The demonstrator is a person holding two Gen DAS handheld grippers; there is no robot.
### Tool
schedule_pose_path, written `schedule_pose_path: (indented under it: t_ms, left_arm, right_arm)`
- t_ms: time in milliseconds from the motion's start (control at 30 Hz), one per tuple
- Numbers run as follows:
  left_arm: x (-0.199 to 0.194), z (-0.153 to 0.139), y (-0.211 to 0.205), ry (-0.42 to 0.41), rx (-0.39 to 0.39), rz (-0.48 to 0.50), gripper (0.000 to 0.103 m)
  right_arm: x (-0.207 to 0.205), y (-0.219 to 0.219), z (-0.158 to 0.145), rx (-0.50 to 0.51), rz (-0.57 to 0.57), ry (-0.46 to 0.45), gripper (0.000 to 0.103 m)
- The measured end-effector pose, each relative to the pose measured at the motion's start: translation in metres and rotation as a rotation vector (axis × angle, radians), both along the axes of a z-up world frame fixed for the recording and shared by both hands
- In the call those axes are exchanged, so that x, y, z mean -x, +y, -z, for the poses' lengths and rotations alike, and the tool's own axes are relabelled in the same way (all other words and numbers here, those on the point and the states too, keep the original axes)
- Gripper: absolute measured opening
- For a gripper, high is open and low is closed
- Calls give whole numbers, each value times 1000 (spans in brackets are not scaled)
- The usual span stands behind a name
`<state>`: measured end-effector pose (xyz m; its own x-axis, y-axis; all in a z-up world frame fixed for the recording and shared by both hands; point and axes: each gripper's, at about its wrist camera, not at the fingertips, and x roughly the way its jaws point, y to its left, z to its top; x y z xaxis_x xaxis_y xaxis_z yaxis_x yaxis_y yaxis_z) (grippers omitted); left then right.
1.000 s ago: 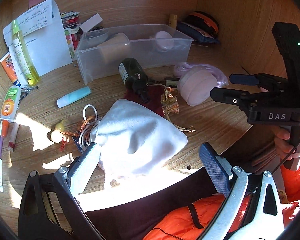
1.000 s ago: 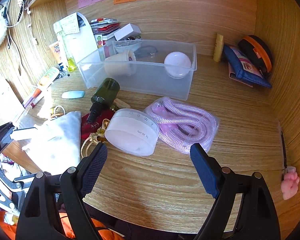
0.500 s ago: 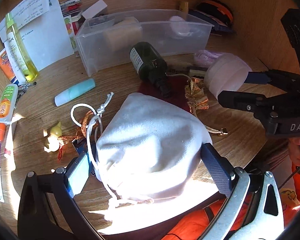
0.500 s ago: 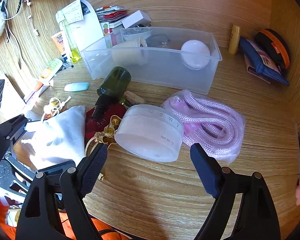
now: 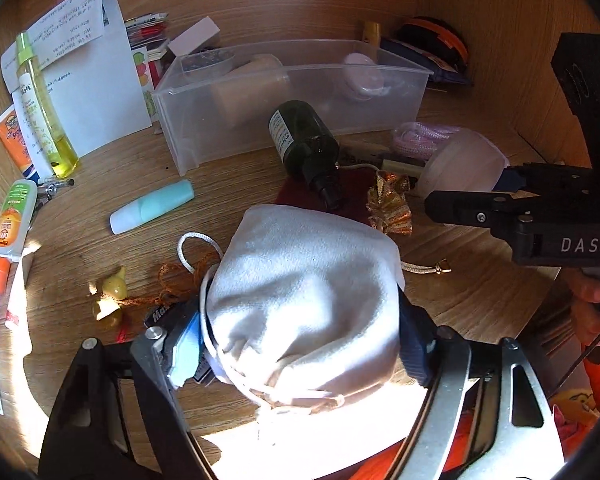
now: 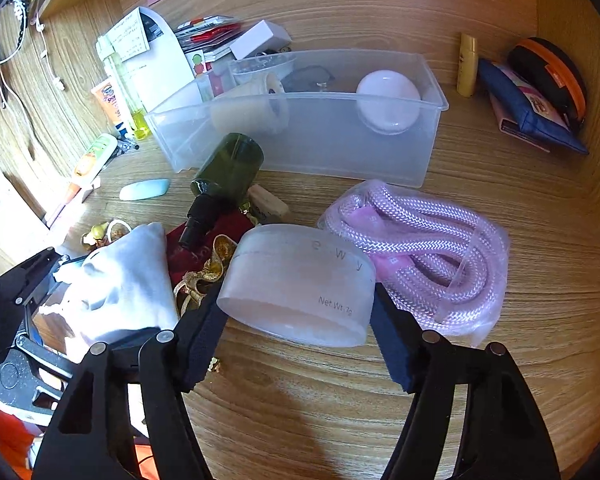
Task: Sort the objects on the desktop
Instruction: 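Grasp the white cloth bag with the left gripper while the right grasps the white jar, then carry the cloth bag and white jar over the clear box with both grippers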
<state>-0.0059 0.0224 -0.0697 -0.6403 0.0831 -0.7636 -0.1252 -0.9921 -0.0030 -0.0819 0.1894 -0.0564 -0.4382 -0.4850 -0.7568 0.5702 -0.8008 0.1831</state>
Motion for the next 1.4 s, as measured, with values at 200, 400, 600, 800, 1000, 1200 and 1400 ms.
schedule_pose_path:
  t_ms: [200,400,600,800,1000,1200,1400]
  left_arm:
    - [-4,-24,-17,60,-1,-37,74]
    - [-2,-61,-39,124,-85,-65,74]
    - [8,-90,-54,182,-110,-97,74]
    - [19,-110,-61,224,-132,-96,74]
    - [37,-119,-63,241,-123,-90,74]
    - [59,-118,-66,229,-123,-89,74]
    - [83,-110,-74,195,-132,-95,74]
  right_arm:
    - [3,9,-3,37,17,-19,66]
    - [1,10,-21,43,28,32,66]
    - [3,8,-48,76,29,87,66]
    - [10,4,-72,102,30,129,66]
    - [21,-6,-86,102,20,158,66]
    - [36,-21,-92,84,-4,172,66]
    - [57,-32,-89,63,-8,167,66]
